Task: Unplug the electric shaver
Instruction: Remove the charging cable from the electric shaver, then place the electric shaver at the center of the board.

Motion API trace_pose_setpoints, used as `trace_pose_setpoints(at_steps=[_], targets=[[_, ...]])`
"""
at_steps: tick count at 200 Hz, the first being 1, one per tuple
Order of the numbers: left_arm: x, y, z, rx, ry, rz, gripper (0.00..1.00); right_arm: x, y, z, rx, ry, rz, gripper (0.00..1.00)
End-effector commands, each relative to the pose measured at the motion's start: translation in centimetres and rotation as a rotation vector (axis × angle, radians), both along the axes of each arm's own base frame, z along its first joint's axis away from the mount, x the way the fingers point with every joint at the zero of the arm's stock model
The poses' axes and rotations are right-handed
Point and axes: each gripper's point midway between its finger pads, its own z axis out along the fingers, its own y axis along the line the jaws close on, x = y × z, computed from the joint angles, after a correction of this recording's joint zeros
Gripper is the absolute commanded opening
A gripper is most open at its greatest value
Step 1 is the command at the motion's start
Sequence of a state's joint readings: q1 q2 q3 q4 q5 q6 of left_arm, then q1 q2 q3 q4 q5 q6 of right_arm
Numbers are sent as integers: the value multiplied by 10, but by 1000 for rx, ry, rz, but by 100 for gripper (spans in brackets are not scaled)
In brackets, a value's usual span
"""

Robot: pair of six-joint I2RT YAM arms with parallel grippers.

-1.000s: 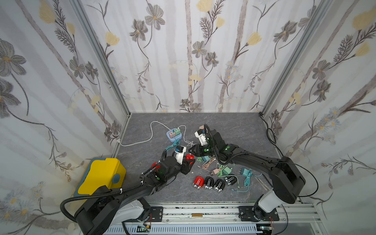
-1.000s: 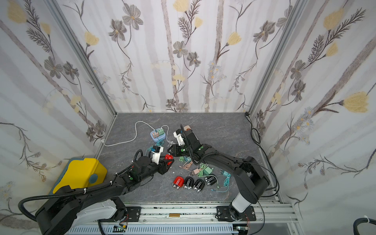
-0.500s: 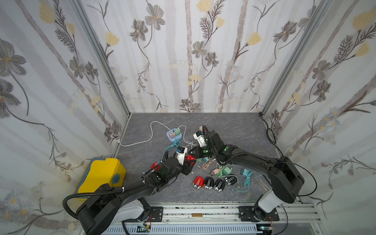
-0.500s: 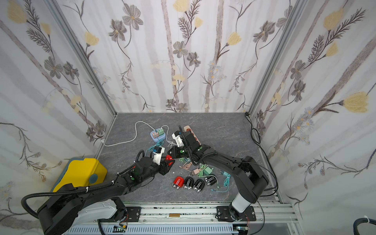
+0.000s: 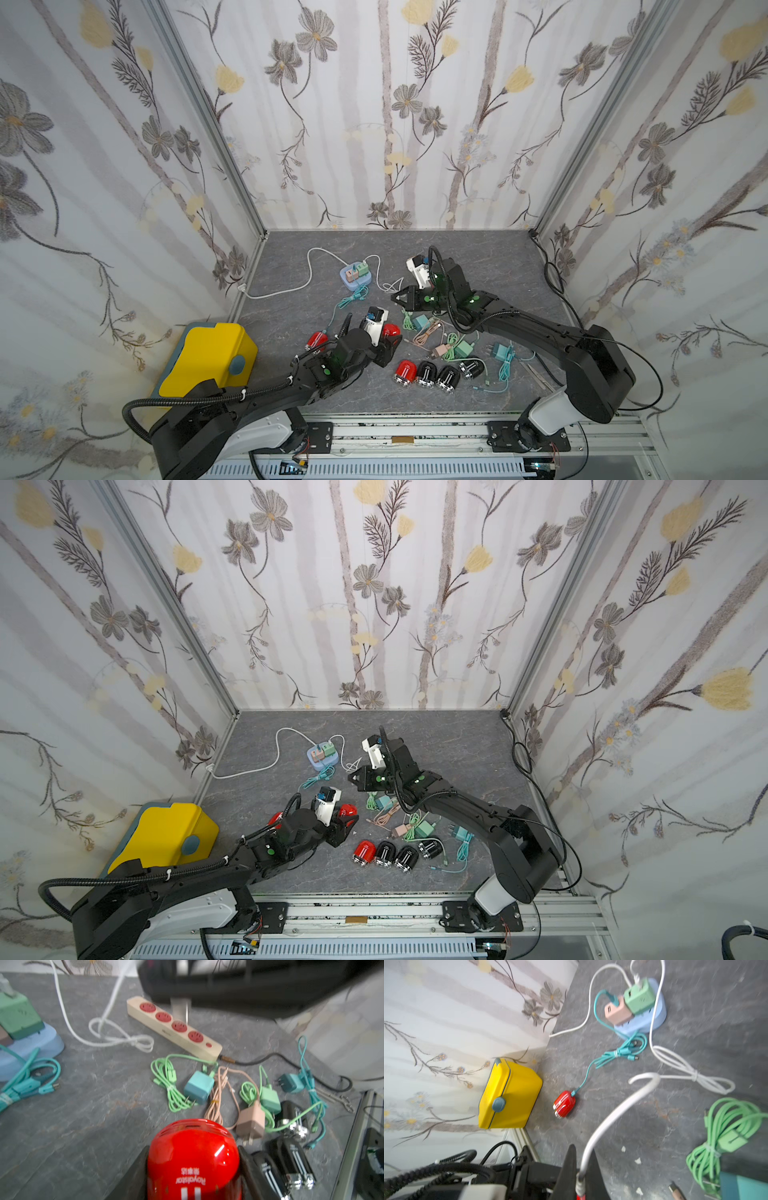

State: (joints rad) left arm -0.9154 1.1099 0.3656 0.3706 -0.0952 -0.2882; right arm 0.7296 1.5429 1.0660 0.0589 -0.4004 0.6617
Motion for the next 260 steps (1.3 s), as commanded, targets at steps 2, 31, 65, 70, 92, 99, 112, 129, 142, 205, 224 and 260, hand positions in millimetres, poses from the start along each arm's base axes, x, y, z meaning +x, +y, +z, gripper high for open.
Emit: trace_pose_setpoints(at_steps=[2, 31, 65, 70, 92, 99, 112, 129, 142, 205, 224, 260], targets=[[-3, 7, -7, 21, 25, 27, 35, 12, -7, 5, -63, -100, -69, 0], [-8, 13, -7, 18, 37, 47, 35, 9, -4, 10, -39, -102, -50, 0], [-16, 26, -21, 25, 159, 115, 33, -2, 5, 10, -8, -86, 32, 0], [-18, 28, -26, 35, 188, 124, 33, -3, 6, 9, -5, -83, 41, 0], [-30, 32, -45, 74, 309, 153, 37, -5, 8, 5, -8, -73, 59, 0], [-33, 33, -49, 88, 335, 163, 38, -6, 8, 4, -7, -73, 64, 0], [-37, 34, -55, 107, 376, 184, 38, -6, 9, 3, -7, -70, 68, 0], [-41, 34, -62, 124, 421, 203, 38, -7, 9, -1, -11, -65, 72, 0], [-43, 37, -71, 154, 459, 227, 38, -7, 8, -3, -15, -65, 70, 0], [-57, 38, -93, 212, 590, 246, 41, -11, 6, -18, -27, -41, 74, 0], [-62, 37, -99, 234, 622, 231, 42, -10, 6, -21, -26, -41, 71, 0], [-68, 38, -106, 288, 642, 198, 50, -9, 8, -26, -24, -35, 73, 0]])
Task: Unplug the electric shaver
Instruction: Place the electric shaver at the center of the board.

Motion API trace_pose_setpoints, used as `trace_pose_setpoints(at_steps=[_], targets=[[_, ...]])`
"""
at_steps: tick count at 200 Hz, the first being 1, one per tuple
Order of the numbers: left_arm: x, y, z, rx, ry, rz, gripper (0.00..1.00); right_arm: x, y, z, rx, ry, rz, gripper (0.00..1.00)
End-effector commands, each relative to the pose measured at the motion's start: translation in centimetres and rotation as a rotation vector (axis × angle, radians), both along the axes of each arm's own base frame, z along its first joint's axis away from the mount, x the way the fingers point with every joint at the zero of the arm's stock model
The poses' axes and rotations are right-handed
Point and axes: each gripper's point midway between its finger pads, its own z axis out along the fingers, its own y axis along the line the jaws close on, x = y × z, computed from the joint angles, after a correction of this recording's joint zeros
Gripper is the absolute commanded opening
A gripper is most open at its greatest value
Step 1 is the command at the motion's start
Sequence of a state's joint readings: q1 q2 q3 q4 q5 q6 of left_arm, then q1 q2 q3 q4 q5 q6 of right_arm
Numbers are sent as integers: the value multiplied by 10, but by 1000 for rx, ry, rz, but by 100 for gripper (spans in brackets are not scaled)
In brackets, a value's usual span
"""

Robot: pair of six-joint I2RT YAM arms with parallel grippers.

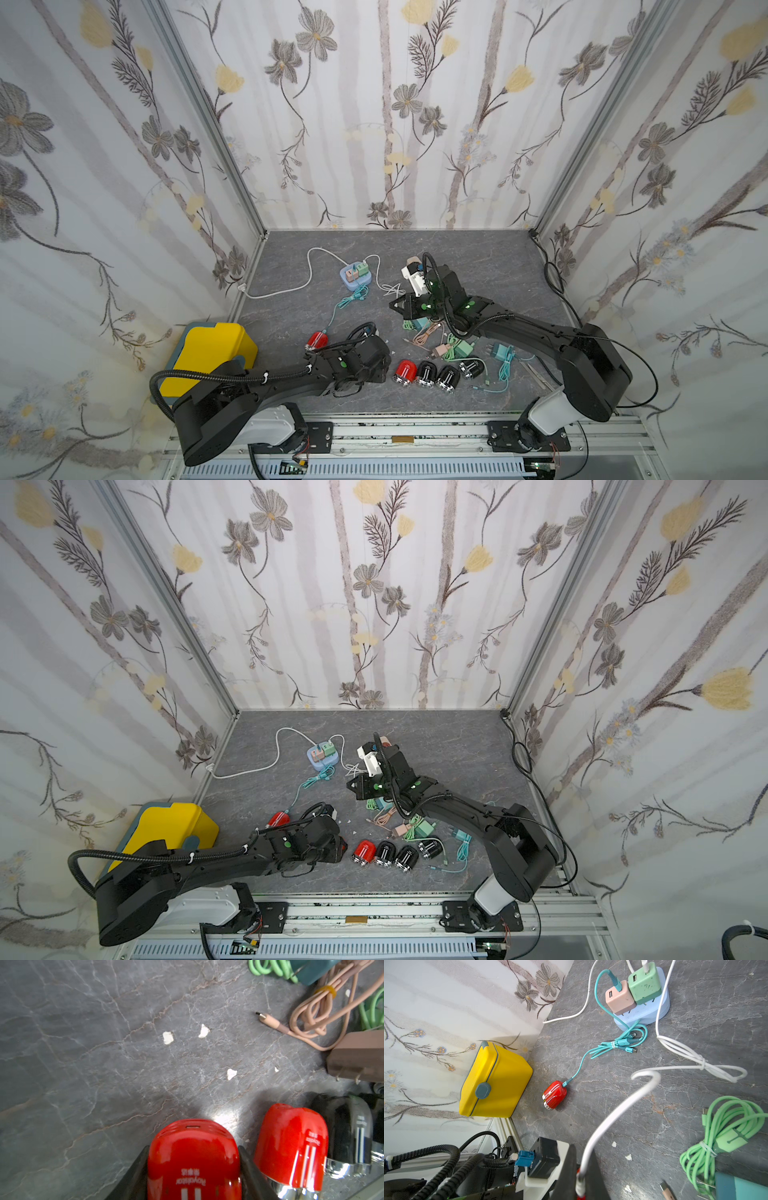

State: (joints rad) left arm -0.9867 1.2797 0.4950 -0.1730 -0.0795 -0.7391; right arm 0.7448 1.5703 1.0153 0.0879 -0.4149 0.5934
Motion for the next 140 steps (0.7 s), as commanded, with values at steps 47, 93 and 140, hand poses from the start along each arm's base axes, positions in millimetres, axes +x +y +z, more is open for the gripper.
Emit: trace_pose_setpoints(at_steps=[47, 93, 140], targets=[[-16, 8, -17, 116, 110, -61, 69, -2, 8, 0, 43, -9, 24, 0], [-2, 8, 1, 81, 62, -28, 87, -8, 14, -18, 30, 24, 59, 0], [22, 17, 39, -41, -12, 39, 91, -16, 27, -30, 24, 46, 90, 0]])
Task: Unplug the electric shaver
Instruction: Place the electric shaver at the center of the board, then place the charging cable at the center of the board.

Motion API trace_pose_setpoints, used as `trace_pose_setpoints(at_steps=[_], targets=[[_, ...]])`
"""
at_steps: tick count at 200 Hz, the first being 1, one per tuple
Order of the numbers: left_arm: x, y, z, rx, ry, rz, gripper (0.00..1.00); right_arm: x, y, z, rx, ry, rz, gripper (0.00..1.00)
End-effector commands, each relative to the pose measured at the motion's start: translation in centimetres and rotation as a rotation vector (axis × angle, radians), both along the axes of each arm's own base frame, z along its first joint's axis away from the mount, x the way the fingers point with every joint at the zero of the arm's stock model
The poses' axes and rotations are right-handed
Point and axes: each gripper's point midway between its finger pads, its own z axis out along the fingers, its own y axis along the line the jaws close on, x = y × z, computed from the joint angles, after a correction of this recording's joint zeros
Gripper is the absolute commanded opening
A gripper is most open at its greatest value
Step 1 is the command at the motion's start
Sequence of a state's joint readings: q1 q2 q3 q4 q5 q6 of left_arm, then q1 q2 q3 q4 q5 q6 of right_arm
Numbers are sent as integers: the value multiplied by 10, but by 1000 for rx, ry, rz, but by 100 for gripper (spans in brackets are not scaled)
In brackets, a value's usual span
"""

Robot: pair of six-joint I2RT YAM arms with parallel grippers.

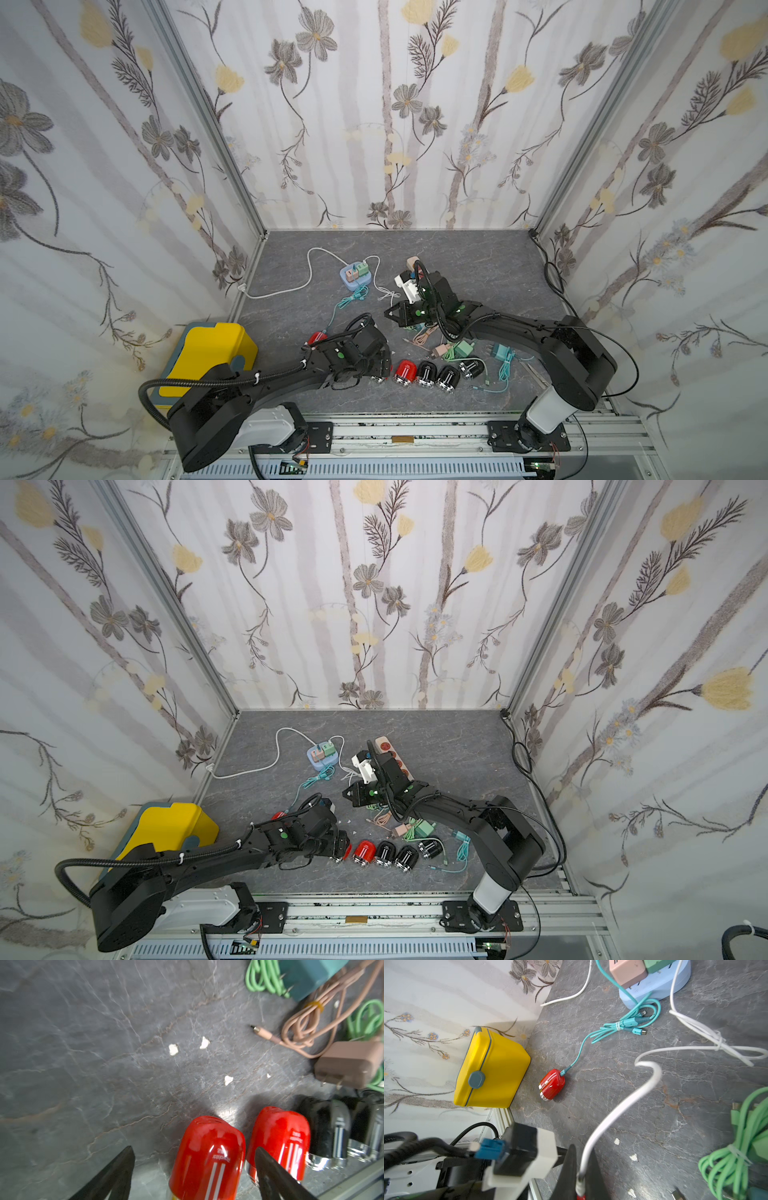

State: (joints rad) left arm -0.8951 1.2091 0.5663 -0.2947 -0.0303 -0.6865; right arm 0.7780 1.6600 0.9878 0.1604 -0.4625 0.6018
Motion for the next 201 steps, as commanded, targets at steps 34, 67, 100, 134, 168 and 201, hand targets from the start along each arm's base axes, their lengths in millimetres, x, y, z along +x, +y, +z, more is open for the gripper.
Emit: trace_pose_setpoints(at_steps=[34, 67, 100, 134, 168, 201], targets=[[24, 36, 28, -35, -59, 121, 100, -8, 18, -7, 30, 21, 27, 2], [53, 57, 45, -71, -115, 228, 100, -21, 26, -20, 0, 35, 34, 7], [90, 66, 62, -169, -174, 308, 100, -23, 20, -25, -14, 26, 13, 22], [128, 67, 86, -269, -255, 360, 100, -22, 11, -20, -23, -5, -19, 39], [155, 63, 104, -250, -350, 330, 100, -20, 4, -13, -32, -46, -33, 44], [171, 64, 124, -279, -453, 308, 100, -17, -3, -11, -60, -85, -48, 46]])
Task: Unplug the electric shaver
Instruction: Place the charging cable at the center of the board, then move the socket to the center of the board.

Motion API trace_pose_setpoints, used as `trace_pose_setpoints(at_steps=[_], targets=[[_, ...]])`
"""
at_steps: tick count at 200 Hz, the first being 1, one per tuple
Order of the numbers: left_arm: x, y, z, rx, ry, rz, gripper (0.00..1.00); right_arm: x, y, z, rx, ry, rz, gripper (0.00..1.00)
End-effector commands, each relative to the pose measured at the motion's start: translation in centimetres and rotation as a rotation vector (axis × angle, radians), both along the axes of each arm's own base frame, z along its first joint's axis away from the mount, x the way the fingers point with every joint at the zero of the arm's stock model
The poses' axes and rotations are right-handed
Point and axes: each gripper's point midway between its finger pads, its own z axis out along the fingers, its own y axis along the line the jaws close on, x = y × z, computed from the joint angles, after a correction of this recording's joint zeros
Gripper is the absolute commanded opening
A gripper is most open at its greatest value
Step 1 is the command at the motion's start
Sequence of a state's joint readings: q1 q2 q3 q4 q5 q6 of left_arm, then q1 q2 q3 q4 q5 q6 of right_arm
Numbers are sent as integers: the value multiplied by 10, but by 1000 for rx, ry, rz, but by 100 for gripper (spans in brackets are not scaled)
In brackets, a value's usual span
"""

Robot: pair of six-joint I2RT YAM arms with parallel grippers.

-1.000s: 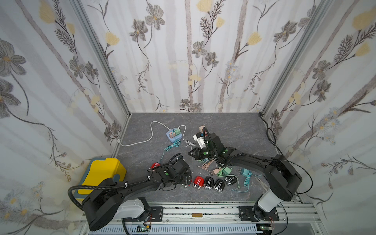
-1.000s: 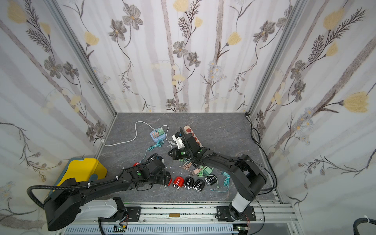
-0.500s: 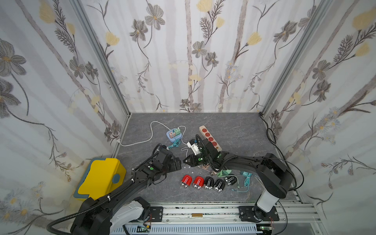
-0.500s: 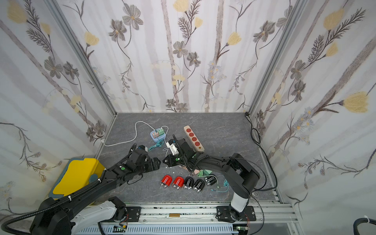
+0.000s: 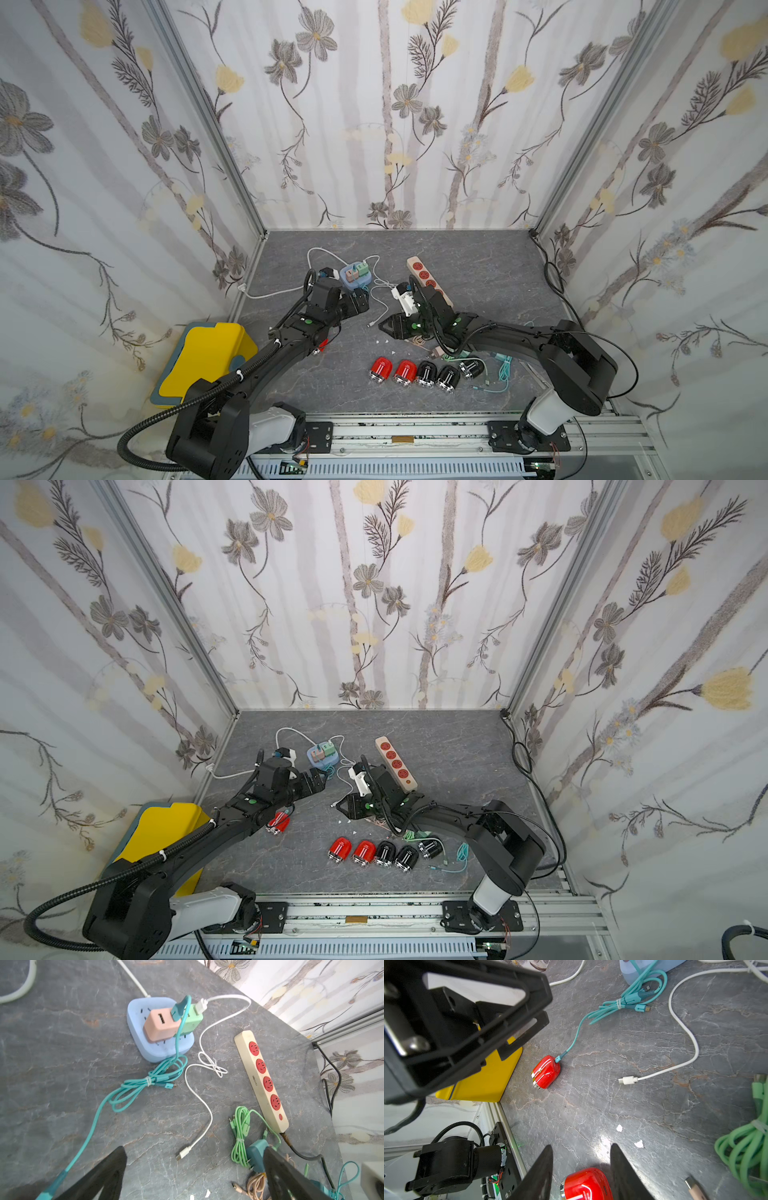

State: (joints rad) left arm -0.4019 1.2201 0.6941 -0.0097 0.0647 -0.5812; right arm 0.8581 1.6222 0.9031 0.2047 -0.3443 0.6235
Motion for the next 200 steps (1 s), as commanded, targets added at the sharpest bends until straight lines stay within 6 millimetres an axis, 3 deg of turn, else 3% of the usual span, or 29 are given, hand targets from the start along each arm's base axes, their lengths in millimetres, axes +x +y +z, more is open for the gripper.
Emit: trace_pose_setpoints(at_steps=[1, 7, 41, 76, 128, 131, 156, 200], targets=[[19, -3, 29, -10, -141, -23, 100, 5, -5, 4, -20, -57, -18, 46], [21, -3, 33, -13, -155, -25, 100, 5, -7, 17, -2, -84, -21, 46], [35, 9, 40, -47, -148, 23, 100, 10, -21, 29, -22, -152, -64, 46], [60, 14, 24, -150, -80, 61, 100, 15, -35, 44, -19, -200, -97, 46], [102, 15, 59, -76, -221, 18, 100, 12, -52, 52, -24, -239, -122, 46], [105, 15, 60, -75, -223, 17, 100, 21, -60, 53, -26, -242, -153, 46], [127, 15, 66, -71, -230, 19, 100, 23, -70, 55, -27, -248, -174, 46], [167, 2, 46, -60, -175, -35, 100, 21, -79, 66, -6, -273, -198, 46]])
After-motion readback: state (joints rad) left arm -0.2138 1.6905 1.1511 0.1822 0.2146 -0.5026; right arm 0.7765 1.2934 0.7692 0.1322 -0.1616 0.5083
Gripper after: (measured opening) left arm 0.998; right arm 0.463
